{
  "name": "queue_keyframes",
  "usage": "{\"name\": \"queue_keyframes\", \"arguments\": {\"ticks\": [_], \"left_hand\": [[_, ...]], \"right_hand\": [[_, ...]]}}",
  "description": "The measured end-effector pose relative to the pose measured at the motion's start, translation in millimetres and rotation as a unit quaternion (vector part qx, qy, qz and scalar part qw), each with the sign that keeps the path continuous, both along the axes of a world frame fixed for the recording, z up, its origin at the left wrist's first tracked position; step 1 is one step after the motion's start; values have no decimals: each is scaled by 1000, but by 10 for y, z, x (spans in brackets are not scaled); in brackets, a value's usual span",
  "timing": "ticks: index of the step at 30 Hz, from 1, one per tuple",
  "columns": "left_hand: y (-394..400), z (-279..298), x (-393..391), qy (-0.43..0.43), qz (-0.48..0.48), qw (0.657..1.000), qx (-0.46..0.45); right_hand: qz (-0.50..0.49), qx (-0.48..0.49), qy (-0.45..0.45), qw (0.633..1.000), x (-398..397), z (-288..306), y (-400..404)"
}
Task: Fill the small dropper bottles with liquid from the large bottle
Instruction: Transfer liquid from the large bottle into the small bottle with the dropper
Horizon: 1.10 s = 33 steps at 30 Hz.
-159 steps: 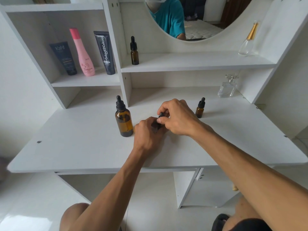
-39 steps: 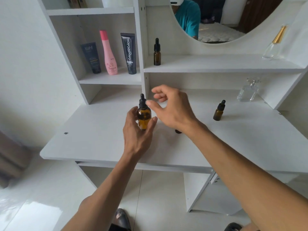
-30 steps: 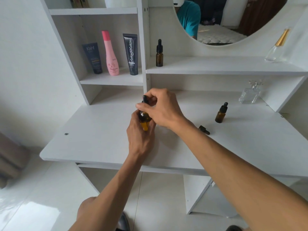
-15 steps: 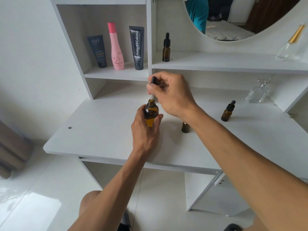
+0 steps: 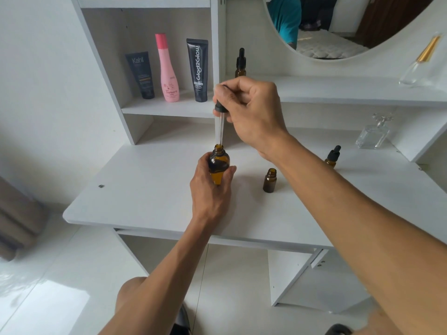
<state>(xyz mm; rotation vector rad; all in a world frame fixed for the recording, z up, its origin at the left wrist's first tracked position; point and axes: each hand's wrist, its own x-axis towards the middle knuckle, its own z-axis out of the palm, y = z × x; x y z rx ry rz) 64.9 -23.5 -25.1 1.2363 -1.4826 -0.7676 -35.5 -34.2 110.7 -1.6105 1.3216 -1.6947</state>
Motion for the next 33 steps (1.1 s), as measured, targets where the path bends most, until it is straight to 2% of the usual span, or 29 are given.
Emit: {"name": "queue_keyframes", "arguments": {"ticks": [15,30,33], "left_hand": [[-7,-2,-5,5,2,1000,-9],[2,4,-7,12,-2,1000,-13],[-2,1,-7,9,-4,1000,-11]], "right_hand": [[-50,45,88,994,22,-343,-17],[-43,63,73,994,28,-411,9],[-27,68,44,996,20,-402,10]]}}
